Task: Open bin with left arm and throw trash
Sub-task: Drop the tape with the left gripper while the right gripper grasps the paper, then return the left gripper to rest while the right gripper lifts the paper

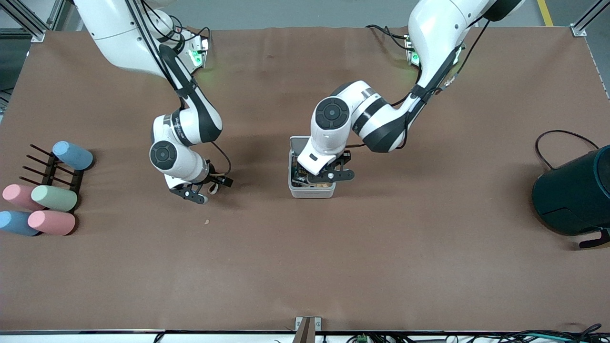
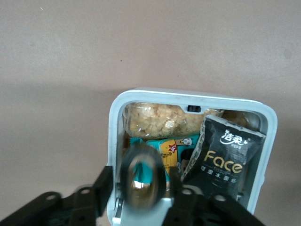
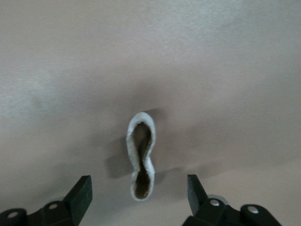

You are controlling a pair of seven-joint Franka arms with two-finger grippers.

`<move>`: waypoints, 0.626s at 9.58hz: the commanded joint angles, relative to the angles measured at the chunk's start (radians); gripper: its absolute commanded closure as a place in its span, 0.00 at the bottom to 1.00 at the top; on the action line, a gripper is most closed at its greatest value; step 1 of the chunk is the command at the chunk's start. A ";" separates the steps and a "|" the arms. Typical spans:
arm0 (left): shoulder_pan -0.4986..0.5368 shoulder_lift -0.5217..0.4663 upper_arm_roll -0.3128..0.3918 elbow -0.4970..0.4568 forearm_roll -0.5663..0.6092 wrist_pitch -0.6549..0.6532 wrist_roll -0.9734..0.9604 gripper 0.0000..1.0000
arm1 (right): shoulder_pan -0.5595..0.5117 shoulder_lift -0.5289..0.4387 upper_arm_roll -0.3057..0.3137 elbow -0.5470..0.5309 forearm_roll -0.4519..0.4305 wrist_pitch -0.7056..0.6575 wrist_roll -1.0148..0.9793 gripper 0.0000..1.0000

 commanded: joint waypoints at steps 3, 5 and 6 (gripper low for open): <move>0.167 -0.114 -0.005 0.026 -0.004 -0.061 0.141 0.00 | -0.025 0.002 0.016 -0.008 -0.011 0.017 -0.011 0.96; 0.245 -0.180 -0.004 0.087 -0.015 -0.184 0.227 0.00 | -0.026 0.003 0.016 -0.001 -0.011 0.017 -0.011 1.00; 0.287 -0.200 -0.007 0.133 -0.016 -0.252 0.279 0.00 | -0.026 -0.003 0.016 0.007 -0.011 -0.001 -0.008 1.00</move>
